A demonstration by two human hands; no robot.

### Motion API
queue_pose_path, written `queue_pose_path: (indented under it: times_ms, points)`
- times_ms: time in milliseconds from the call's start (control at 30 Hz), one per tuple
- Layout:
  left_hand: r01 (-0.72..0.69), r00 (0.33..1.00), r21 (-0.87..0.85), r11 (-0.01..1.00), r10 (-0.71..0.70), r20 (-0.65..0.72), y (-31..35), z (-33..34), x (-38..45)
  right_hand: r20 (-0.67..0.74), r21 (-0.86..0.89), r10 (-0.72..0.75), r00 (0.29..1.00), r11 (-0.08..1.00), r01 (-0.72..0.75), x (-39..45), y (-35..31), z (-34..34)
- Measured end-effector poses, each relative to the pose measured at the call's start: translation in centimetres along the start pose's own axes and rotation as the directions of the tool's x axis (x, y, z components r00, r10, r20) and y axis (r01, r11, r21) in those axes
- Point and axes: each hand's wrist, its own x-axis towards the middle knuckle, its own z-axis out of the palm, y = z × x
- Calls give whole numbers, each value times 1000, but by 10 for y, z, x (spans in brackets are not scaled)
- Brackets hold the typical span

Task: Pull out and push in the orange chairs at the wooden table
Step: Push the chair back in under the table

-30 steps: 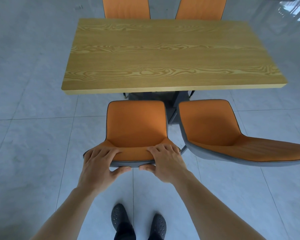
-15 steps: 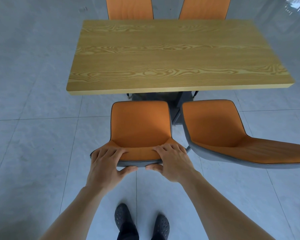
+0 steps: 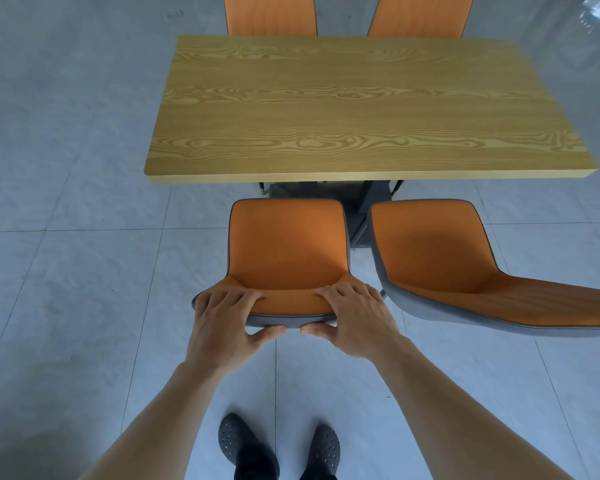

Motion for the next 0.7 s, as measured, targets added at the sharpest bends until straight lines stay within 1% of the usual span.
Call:
queue_pose_path:
  times_ms: [67, 200, 267, 333, 433, 533, 700]
  points:
    - [12, 999, 19, 1000, -13, 38, -1, -3, -1, 2, 20, 12, 1000, 1000, -12, -3, -2, 0]
    - [8, 987, 52, 999, -16, 161, -5, -13, -4, 42, 54, 48, 998, 997, -50, -11, -14, -5]
    - [-3, 973, 51, 999, -8, 233, -7, -20, -4, 55, 69, 61, 997, 995, -65, -14, -22, -10]
    - [3, 963, 19, 1000, -8, 269, -12, -30, -4, 67, 59, 69, 995, 996, -73, -14, -34, -16]
    - [39, 963, -21, 999, -32, 268, -29, -50, -6, 70, 27, 73, 995, 997, -75, -7, -59, -25]
    - [65, 962, 19, 998, -68, 264, -61, -76, -9, 63, -3, 59, 996, 998, -59, 7, -92, -36]
    - [132, 963, 32, 991, -136, 233, -122, -118, -20, 55, -29, -21, 998, 999, 22, 33, -165, -54]
